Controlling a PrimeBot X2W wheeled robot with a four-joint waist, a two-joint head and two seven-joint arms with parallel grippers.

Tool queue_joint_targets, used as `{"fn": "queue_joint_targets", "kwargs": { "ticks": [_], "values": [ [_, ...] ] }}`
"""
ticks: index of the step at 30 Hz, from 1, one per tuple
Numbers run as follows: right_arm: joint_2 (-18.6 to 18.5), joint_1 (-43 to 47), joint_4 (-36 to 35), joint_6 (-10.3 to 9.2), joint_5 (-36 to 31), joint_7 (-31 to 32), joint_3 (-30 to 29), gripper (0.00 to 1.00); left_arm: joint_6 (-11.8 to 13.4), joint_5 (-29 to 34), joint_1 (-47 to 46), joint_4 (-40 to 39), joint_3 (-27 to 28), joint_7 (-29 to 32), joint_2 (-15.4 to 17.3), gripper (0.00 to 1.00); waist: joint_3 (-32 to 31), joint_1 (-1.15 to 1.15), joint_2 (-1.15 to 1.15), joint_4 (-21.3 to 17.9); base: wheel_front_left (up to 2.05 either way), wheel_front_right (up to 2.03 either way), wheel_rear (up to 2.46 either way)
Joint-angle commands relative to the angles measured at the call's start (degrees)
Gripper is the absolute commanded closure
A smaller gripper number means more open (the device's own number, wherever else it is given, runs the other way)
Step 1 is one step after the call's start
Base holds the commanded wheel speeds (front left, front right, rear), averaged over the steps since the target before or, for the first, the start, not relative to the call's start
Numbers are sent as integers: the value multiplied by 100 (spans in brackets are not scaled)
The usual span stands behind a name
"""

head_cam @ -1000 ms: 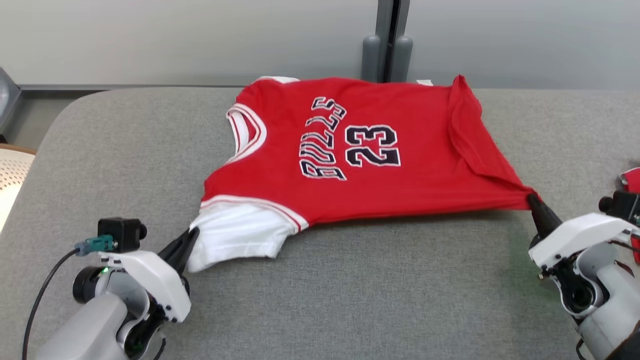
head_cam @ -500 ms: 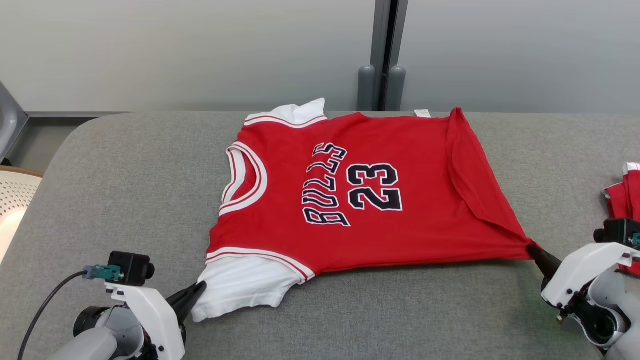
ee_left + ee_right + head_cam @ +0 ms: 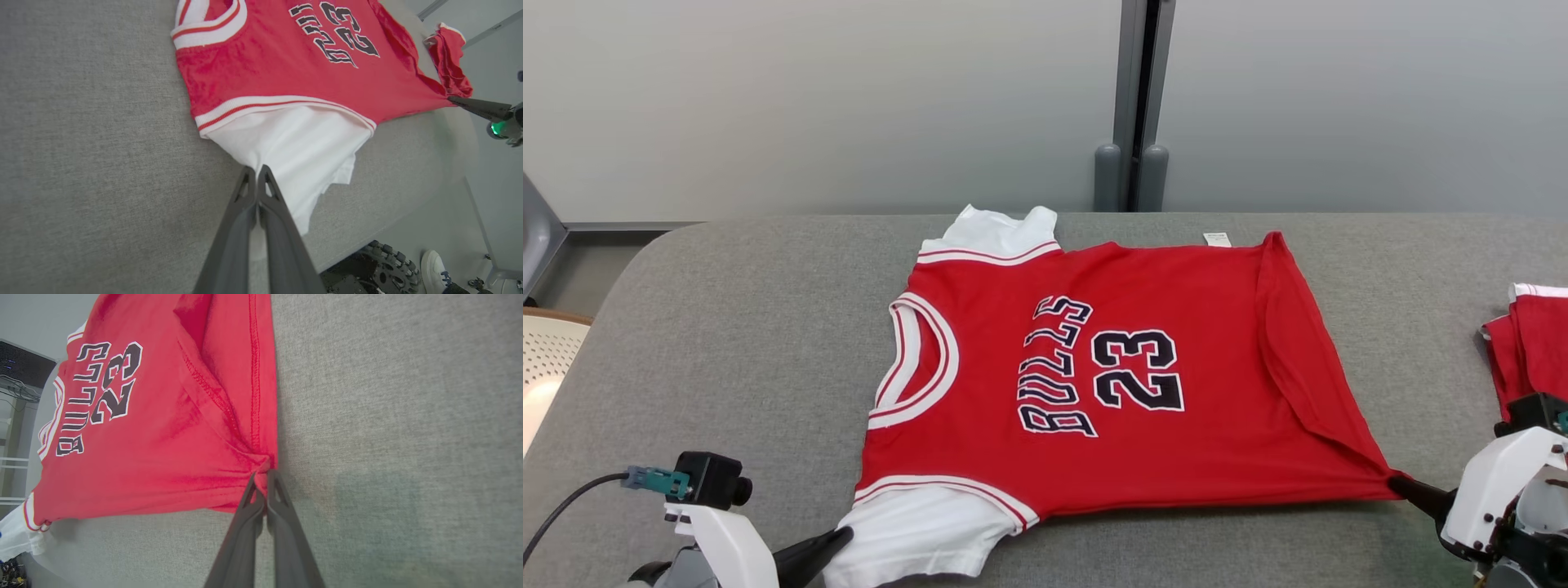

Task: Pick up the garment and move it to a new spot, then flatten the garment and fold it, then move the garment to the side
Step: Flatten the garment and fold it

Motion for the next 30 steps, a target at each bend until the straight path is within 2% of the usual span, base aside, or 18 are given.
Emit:
{"fn": "queue_joint_targets", "kwargs": {
  "ticks": [1,11,16,23,30],
  "values": [
    [-101,51,-54,-2,38,38,-3,100,-5,-147,90,-68,45,52,79,100,-19,0,0,-7,0,0,0],
    [-433,334,-451,-2,409,1041,44,100,-5,-873,363,-952,17,657,695,100,-153,0,0,-22,0,0,0],
    [-615,326,-639,-2,395,1408,43,100,-5,-971,385,-1230,-26,909,903,100,-171,0,0,-19,0,0,0],
    [-638,66,-685,-2,277,1350,-184,100,117,-670,32,-1153,70,818,842,100,-117,0,0,2,0,0,0],
    [-538,-322,-699,-2,37,1441,-370,100,247,-394,-511,-1013,122,1046,674,100,119,0,0,8,0,0,0]
  ]
}}
